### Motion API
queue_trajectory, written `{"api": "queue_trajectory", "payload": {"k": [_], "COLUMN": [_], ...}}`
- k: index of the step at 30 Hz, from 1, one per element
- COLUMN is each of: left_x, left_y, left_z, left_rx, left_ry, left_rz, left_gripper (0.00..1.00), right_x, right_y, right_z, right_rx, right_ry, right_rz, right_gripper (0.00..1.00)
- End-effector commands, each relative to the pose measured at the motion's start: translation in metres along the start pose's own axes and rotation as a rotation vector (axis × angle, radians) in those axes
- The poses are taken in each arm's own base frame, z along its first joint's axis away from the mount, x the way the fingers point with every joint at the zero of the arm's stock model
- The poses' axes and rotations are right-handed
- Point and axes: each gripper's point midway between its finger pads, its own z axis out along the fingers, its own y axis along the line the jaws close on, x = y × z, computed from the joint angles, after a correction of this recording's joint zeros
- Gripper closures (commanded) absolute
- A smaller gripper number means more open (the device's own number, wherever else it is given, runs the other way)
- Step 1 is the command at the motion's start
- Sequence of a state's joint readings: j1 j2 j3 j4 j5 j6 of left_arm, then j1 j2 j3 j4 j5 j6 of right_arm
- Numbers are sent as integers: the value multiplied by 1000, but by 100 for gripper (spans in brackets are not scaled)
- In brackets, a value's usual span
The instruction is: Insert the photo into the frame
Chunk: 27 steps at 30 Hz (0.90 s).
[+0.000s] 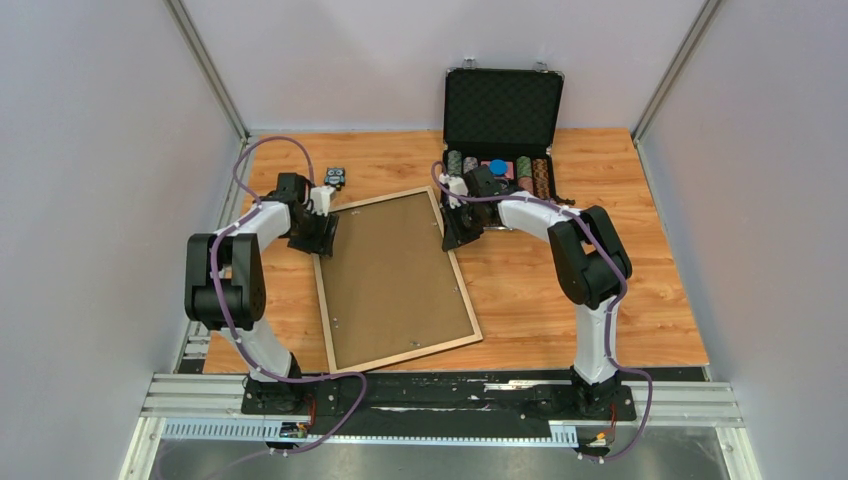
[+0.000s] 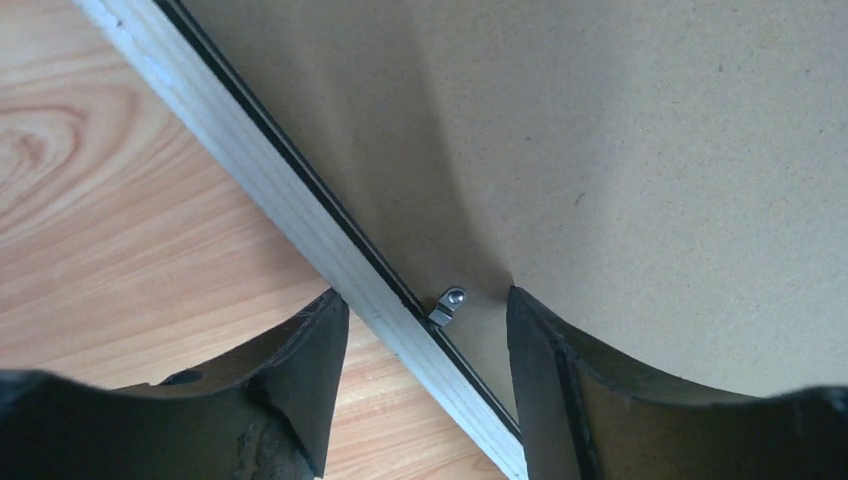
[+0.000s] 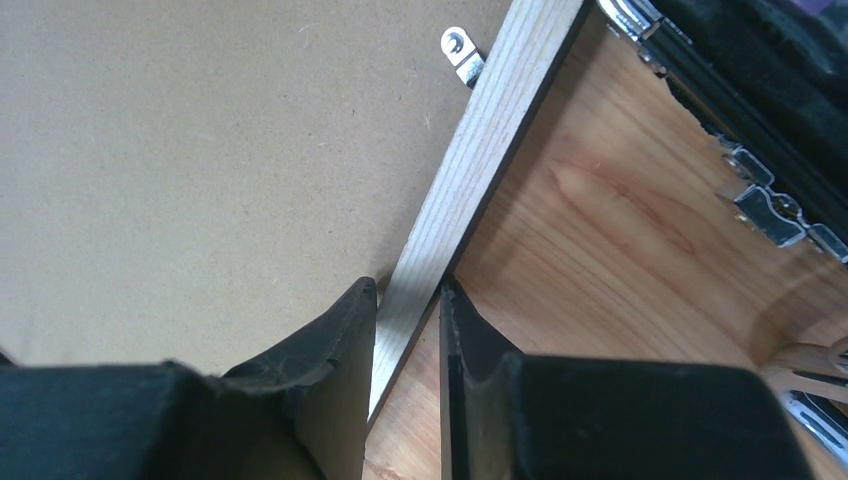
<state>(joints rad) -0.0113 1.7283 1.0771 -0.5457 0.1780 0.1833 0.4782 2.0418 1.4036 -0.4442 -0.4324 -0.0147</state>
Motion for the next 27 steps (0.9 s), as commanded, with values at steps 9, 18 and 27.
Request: {"api": "queue_trajectory", "payload": {"k": [9,18,27], "left_x": [-36,-17,13], "left_y": [0,6,-26], "left_z": [-46,-72,-85], "left_rx": [25,-11,127], "left_ry": [-129,-130,-125], "left_rz": [-9,21,139], "left_gripper": [8,0,0], "right_x": [-8,-27,-65], "right_y": [-5,-2,-18], "right_z": [5,21,21], "right_rx": [5,-53,-68], "right_ry": [-19,-42,-141], "right_rz": [147,272,366], "right_gripper": [100,100,100]}}
